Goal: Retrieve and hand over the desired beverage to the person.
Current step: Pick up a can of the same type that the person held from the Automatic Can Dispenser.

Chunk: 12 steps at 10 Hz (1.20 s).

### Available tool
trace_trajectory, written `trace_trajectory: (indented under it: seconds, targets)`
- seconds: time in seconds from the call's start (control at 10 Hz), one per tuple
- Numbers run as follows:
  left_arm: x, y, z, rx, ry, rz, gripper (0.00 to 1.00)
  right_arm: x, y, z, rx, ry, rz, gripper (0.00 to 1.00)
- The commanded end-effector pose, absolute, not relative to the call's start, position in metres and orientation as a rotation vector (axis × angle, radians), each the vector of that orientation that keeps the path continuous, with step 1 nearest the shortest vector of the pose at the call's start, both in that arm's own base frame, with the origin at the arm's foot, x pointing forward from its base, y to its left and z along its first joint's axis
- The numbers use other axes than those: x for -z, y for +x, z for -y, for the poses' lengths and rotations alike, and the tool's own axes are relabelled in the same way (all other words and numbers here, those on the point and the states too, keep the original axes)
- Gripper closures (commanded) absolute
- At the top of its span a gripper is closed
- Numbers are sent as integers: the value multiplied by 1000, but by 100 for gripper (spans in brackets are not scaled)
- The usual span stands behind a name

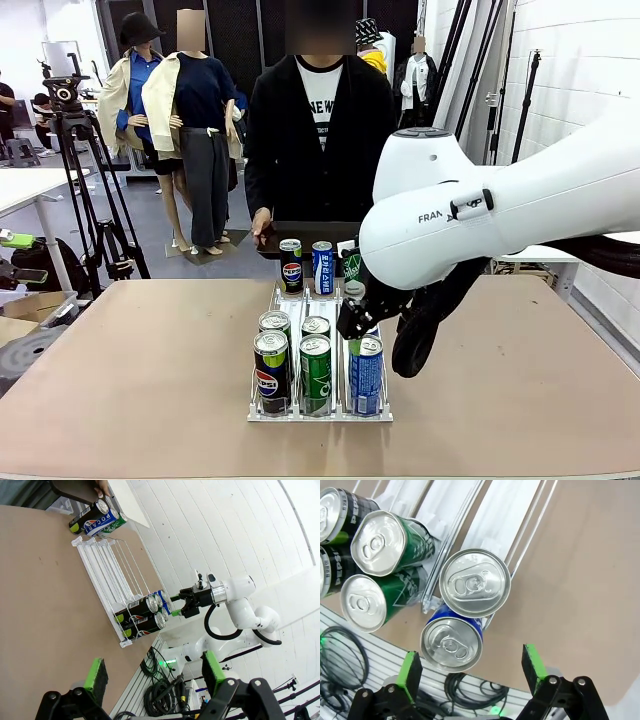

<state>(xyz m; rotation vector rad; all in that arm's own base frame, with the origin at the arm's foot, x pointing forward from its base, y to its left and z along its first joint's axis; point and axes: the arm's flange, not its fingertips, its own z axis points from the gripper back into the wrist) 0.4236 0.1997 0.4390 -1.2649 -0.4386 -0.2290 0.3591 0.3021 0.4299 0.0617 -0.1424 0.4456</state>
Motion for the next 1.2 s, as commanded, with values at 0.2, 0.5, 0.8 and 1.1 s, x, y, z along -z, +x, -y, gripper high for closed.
trace_trajectory:
  seconds: [0.2, 0.5, 0.8, 1.1]
  targets:
    - [-440, 423, -201, 230, -1259, 439, 0, -413, 361, -307, -439, 45, 151, 0]
    - [-440, 423, -201, 230, -1259, 439, 0, -406, 369, -311, -450, 46, 161, 0]
    - [-440, 423, -201, 230, -1259, 439, 0, -395, 371, -314, -451, 38, 140, 0]
    - [-440, 423, -201, 230, -1259, 439, 0, -390, 371, -317, -469, 26, 135, 0]
